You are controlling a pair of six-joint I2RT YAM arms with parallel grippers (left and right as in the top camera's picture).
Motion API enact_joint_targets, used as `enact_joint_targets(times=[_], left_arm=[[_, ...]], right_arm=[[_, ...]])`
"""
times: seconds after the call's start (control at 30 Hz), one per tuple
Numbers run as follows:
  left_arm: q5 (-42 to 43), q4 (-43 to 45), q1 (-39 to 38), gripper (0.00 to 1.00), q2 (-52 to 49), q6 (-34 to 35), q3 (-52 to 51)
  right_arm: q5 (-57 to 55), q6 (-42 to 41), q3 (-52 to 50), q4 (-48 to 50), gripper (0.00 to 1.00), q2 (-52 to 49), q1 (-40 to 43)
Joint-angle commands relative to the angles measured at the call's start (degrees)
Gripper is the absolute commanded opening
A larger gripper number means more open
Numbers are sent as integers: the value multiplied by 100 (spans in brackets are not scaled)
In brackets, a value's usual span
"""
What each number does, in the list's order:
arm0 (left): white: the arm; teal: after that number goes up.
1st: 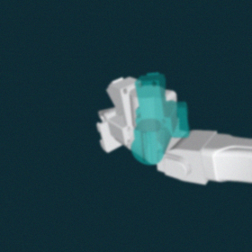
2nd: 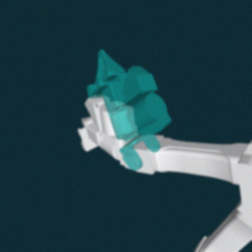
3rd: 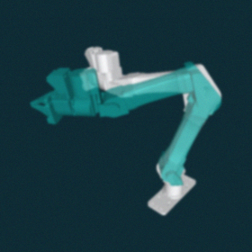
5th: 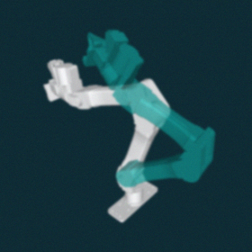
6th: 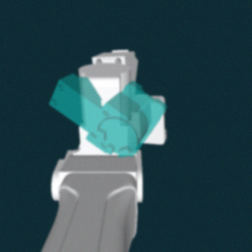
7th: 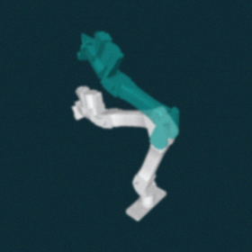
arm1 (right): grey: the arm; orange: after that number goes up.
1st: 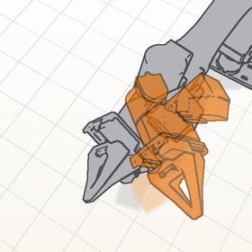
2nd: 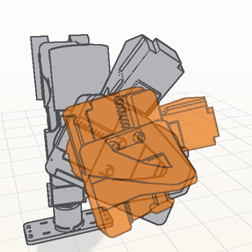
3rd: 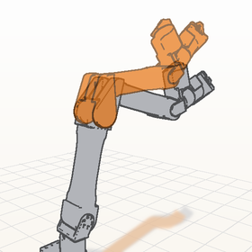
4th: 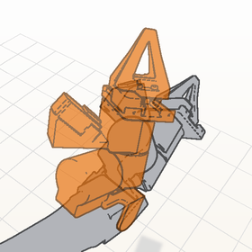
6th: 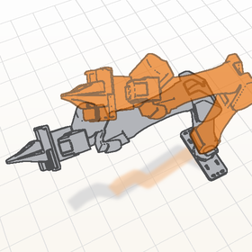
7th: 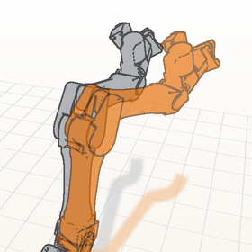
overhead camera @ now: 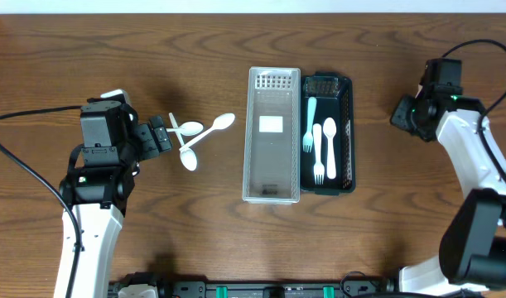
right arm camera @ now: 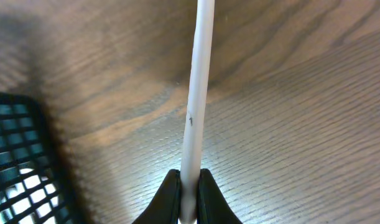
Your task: Pack container
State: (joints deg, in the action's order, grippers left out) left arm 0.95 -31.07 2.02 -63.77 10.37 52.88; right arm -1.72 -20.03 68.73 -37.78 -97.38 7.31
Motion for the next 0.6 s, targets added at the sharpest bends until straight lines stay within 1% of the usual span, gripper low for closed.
enact_joint_targets(times=[0.0, 0.17, 0.23, 0.37, 0.43, 0.57], left_arm=[[-11, 2, -22, 98, -22, -92, 96], [-9, 2, -22, 98, -22, -94, 96], [-9, 2, -22, 98, -22, -94, 96], [-9, 2, -22, 98, -22, -92, 96], [-9, 2, -22, 98, -22, -92, 96], [-9, 2, -22, 98, -22, -92, 96]], right_arm=[[181, 109, 39, -76, 1, 223, -76], [1049, 570, 39, -109, 1, 789, -391], [1314, 592, 39, -181, 1, 1014, -627], [1207, 522, 35, -319, 1, 1158, -1224], [970, 409, -22, -319, 1, 1080, -1458], [966, 269, -153, -367, 1, 852, -1882]])
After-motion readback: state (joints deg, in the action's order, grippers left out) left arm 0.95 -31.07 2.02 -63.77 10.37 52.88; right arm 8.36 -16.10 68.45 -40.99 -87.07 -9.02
